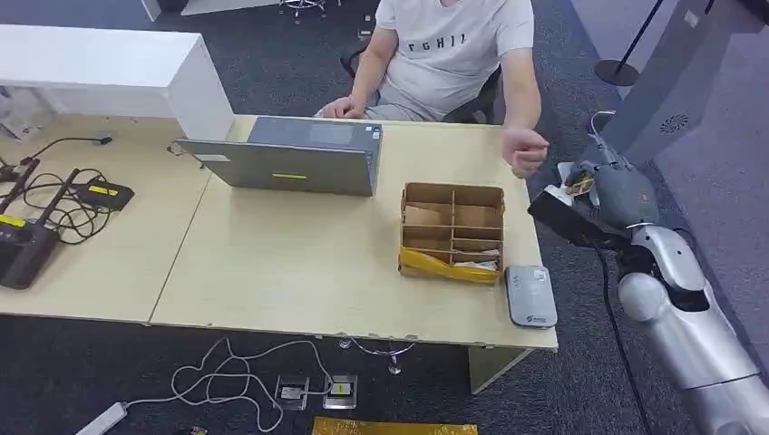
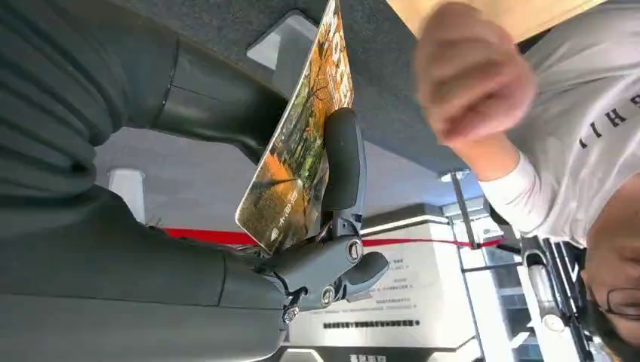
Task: Pass the card to the sensor for recognition and then transmit it.
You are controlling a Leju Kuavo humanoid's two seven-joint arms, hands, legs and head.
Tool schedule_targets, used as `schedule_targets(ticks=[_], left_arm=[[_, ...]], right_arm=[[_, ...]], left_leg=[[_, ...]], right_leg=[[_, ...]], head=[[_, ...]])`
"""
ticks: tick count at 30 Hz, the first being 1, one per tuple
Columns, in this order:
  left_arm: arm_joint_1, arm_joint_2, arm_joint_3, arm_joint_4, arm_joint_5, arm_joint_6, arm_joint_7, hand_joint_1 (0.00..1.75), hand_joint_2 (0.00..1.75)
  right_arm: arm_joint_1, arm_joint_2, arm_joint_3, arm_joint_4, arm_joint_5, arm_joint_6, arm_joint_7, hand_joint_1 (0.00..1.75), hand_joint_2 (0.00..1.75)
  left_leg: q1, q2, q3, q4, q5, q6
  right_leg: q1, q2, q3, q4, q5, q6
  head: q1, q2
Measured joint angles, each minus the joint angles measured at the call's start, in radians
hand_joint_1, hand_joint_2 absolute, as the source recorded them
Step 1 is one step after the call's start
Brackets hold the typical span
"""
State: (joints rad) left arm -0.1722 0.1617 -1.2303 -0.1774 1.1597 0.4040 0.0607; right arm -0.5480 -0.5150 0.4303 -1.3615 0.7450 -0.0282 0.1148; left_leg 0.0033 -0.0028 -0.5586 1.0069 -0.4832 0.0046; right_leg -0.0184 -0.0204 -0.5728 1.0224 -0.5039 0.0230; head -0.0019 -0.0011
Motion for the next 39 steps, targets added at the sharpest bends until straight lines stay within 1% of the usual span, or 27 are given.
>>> schedule_targets(ticks=[6,13,22,26,34,39], left_arm=[[0.000,0.001,0.000,0.000,0.003,0.002,0.000,0.00,0.00],[0.000,0.002,0.000,0.000,0.006,0.003,0.002,0.00,0.00],[0.001,0.002,0.000,0.000,0.006,0.003,0.003,0.00,0.00],[0.000,0.002,0.000,0.000,0.010,0.008,0.017,0.00,0.00],[0.000,0.001,0.000,0.000,0.018,0.014,0.034,0.00,0.00],[0.001,-0.001,0.000,0.000,0.018,0.023,0.041,0.00,0.00]], right_arm=[[0.036,0.000,-0.001,0.000,0.000,-0.006,-0.008,1.75,1.75],[0.122,-0.008,-0.004,0.001,-0.003,-0.024,-0.014,1.75,1.75],[0.147,-0.011,-0.017,0.001,-0.003,-0.024,-0.015,1.75,1.75],[0.164,-0.010,-0.016,0.002,-0.003,-0.026,-0.014,1.75,1.75],[0.219,-0.004,-0.013,0.012,-0.059,-0.071,-0.019,1.75,1.75],[0.264,0.000,-0.001,0.011,-0.094,-0.098,-0.008,1.75,1.75]], left_leg=[[0.000,0.000,0.000,0.000,0.000,0.000],[0.000,0.001,0.000,0.000,0.000,0.000],[0.000,0.001,0.000,0.000,0.000,0.000],[0.000,0.001,0.000,0.000,0.000,0.000],[0.000,0.001,0.000,0.000,0.000,0.000],[0.000,0.001,0.000,0.000,0.000,0.000]], right_leg=[[0.000,0.000,0.000,0.000,0.000,0.000],[0.000,0.001,0.000,0.000,0.000,0.000],[0.000,0.001,0.000,0.000,0.000,0.000],[0.000,0.001,0.000,0.000,0.000,0.000],[0.000,0.001,0.000,0.000,0.000,0.000],[0.000,0.001,0.000,0.000,0.000,0.000]], head=[[0.000,0.000],[0.000,0.000],[0.000,0.000],[0.000,0.000],[0.000,0.000],[0.000,0.000]])
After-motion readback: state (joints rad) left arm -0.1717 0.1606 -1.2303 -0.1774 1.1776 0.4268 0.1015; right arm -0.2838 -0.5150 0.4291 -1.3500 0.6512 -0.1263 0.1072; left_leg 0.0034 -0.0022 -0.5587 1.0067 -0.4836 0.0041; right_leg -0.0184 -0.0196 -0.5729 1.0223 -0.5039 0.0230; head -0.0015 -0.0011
